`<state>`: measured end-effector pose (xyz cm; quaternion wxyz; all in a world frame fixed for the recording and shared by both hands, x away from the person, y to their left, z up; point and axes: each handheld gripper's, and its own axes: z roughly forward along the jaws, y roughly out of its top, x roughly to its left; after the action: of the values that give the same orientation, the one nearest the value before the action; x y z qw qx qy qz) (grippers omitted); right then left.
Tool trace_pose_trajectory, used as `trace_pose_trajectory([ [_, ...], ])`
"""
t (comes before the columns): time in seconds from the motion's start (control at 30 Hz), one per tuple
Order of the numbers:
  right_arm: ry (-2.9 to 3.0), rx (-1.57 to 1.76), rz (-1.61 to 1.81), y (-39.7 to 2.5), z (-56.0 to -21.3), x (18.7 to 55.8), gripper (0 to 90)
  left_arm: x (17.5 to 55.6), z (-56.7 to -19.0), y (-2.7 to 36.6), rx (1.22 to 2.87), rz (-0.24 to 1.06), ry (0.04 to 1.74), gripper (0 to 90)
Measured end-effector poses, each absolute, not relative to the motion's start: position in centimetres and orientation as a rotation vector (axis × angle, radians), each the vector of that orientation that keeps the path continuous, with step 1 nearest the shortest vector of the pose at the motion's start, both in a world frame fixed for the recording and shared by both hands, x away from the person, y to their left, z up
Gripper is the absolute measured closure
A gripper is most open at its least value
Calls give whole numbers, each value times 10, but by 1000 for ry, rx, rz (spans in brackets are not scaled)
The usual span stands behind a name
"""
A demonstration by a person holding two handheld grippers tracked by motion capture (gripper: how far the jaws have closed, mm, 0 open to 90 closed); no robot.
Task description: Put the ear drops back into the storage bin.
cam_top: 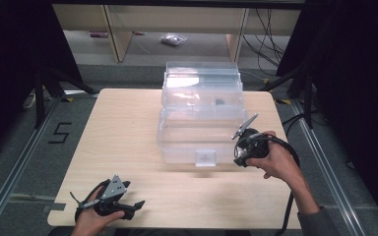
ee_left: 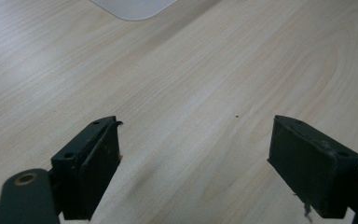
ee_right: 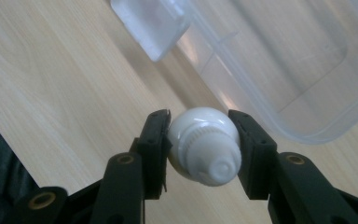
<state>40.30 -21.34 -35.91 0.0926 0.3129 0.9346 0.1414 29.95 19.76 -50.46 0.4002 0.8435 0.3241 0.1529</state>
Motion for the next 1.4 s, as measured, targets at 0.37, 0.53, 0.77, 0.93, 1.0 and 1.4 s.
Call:
trace_pose_trajectory([
  [0.37,2767,935,452,-215,-327,414,601,299,-504,198,2136,383,818,160],
  [0.53,2766,940,451,-215,-321,422,600,300,-505,198,2135,387,819,160],
  [0.77,2768,947,445,-211,-313,438,600,300,-504,199,2156,404,809,160],
  [0.93,2765,959,437,-207,-313,450,601,299,-505,197,2130,392,818,160],
  [1.0,2768,991,428,-205,-316,459,601,300,-504,199,2146,398,812,160],
  [1.4,2775,1070,382,-203,-340,493,600,300,-504,198,2145,388,808,160],
])
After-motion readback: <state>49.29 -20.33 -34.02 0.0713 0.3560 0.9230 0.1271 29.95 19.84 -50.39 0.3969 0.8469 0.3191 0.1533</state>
